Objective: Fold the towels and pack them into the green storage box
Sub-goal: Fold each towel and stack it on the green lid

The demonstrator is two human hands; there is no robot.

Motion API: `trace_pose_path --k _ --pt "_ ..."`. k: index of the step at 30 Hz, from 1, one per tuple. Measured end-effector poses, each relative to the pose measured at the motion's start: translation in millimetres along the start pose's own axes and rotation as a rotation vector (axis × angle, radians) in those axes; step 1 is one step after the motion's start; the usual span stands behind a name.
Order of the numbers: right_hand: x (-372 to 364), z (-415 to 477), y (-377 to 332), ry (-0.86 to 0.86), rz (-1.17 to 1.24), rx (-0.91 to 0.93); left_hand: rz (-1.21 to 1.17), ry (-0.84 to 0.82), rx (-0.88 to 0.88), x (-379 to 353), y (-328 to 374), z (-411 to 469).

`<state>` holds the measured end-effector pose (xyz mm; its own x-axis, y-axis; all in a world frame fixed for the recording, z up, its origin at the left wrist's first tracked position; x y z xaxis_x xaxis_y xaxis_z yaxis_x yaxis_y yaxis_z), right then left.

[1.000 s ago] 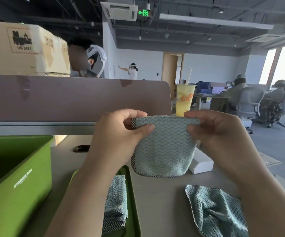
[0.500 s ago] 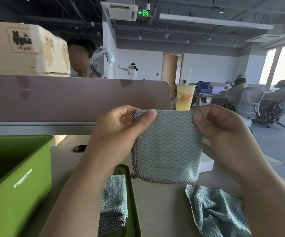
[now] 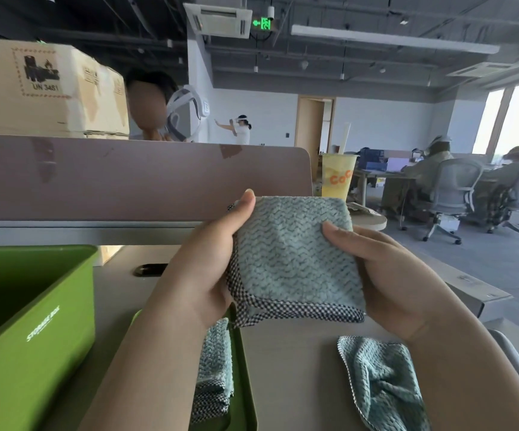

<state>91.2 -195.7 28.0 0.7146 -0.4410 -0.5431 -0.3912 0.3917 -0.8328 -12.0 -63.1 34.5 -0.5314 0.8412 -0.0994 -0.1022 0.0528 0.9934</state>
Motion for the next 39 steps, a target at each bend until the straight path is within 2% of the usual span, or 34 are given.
trace_pose_path --k 4,7,9,12,16,21,26,28,31,33,37,39 --pt "1 3 -4 0.039 0.041 0.096 -0.1 -0.234 0.029 -4 -3 -1" --pt "2 1 -8 0.062 0.065 0.143 0.076 -0.395 0.022 -6 -7 -2" --pt "3 2 -7 0.078 0.065 0.143 0.171 -0.403 0.015 -6 -9 -3" --pt "5 6 -3 0.066 0.071 0.099 0.164 -0.328 0.011 -5 -9 -1" --pt "3 4 0 -0.014 -0.06 -0.001 0.155 -0.168 0.017 1 -12 6" --pt "2 4 6 0.057 -0.091 -0.028 0.197 -0.042 0.057 13 -17 8" --pt "-8 14 36 0.204 -0.238 -0.021 0.374 0.077 0.078 41 -31 -7" --pt "-18 19 49 0.201 -0.261 0.0 0.419 0.162 -0.007 57 -32 -15" --pt "-37 31 62 0.178 -0.157 0.149 0.369 0.291 -0.138 79 -31 -18" --pt "-46 39 87 0.213 -0.158 0.13 0.395 0.332 -0.078 94 -47 -14" --pt "-34 45 166 0.374 -0.44 -0.152 0.627 0.381 0.218 127 -111 -17" --pt "-26 43 181 0.425 -0.51 -0.132 0.676 0.441 0.207 134 -124 -26"
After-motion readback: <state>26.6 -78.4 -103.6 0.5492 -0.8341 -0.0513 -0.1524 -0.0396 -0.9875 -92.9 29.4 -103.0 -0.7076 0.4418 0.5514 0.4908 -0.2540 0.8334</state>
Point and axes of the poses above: each hand's wrist, its own z-axis towards the middle knuckle, its own x-axis out of the back of the hand, y = z × x, the point moved 3 cm from there along z, towards the middle knuckle, and after that the axes turned 14 degrees about z, right-handed, at the moved point
